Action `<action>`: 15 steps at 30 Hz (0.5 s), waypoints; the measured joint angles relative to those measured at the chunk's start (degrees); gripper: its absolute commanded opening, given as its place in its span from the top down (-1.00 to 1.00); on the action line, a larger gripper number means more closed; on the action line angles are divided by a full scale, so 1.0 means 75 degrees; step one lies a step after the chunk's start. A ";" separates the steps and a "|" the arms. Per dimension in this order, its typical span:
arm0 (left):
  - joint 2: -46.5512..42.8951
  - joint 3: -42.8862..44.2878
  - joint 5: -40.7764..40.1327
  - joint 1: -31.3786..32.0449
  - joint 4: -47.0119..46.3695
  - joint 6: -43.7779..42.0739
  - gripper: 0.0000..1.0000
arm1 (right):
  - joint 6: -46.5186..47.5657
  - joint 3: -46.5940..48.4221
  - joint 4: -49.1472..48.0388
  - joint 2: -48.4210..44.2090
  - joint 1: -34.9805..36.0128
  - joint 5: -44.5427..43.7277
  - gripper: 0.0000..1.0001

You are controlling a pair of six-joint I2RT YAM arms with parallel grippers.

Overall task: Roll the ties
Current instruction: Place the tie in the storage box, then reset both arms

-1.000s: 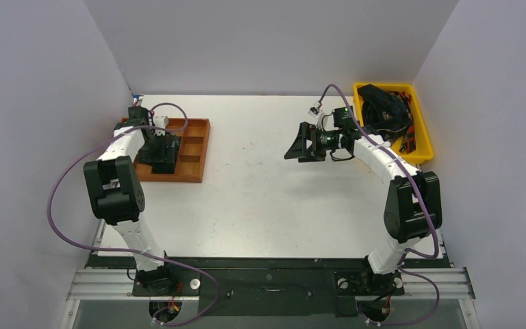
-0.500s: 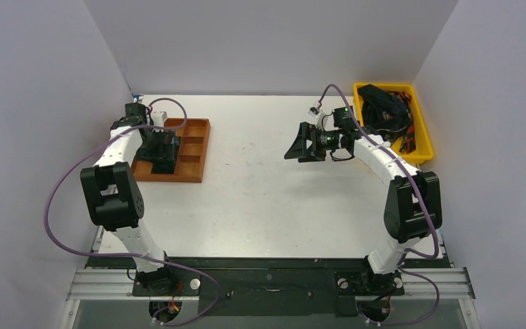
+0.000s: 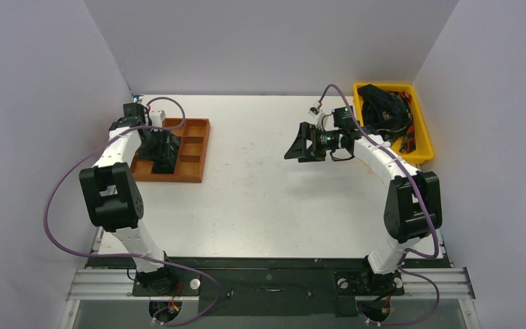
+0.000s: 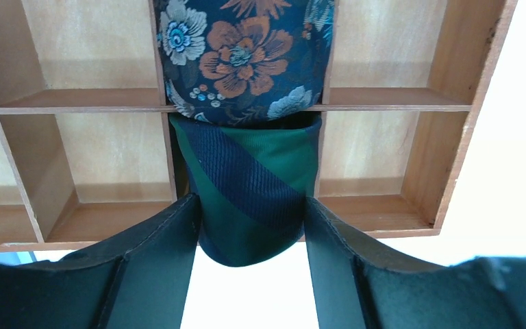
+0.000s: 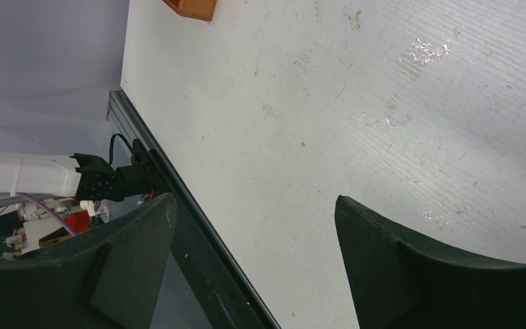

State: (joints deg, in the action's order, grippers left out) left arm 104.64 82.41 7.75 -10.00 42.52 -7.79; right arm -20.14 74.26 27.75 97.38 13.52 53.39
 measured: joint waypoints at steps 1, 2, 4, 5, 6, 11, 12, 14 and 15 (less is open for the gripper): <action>0.0003 -0.0035 0.0020 -0.0032 -0.0035 0.0012 -0.06 | 0.0000 0.0000 0.0000 0.0000 0.0000 0.0000 -0.62; 0.0009 -0.0070 0.0029 -0.0073 -0.0058 0.0017 -0.09 | 0.0000 0.0000 0.0000 0.0000 0.0000 0.0000 -0.62; 0.0067 -0.0128 0.0047 -0.0169 -0.0105 0.0035 -0.17 | 0.0000 0.0000 0.0000 0.0000 0.0000 0.0000 -0.62; 0.0102 -0.0157 0.0061 -0.0207 -0.0128 0.0047 -0.24 | 0.0003 0.0000 0.0003 0.0000 0.0000 0.0000 -0.62; 0.0146 -0.0181 0.0082 -0.0242 -0.0149 0.0064 -0.28 | 0.0003 0.0000 0.0003 0.0000 0.0000 0.0000 -0.62; 0.0256 -0.0262 0.0096 -0.0294 -0.0265 0.0175 -0.55 | 0.0052 0.0000 0.0061 0.0000 -0.0015 0.0000 -0.62; 0.0256 -0.0271 0.0108 -0.0294 -0.0274 0.0192 -0.58 | 0.0076 0.0000 0.0085 0.0000 -0.0023 0.0000 -0.62; 0.0242 -0.0283 0.0119 -0.0294 -0.0294 0.0210 -0.95 | 0.0187 0.0000 0.0160 0.0000 -0.0064 -0.0003 -0.62; 0.0216 -0.0294 0.0137 -0.0294 -0.0303 0.0184 -0.96 | 0.0239 0.0000 0.0219 0.0000 -0.0102 -0.0006 -0.62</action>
State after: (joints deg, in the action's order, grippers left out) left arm 106.26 80.20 8.78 -12.21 40.25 -6.42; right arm -18.35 74.26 29.39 97.38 12.75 53.34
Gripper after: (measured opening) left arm 0.849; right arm 0.808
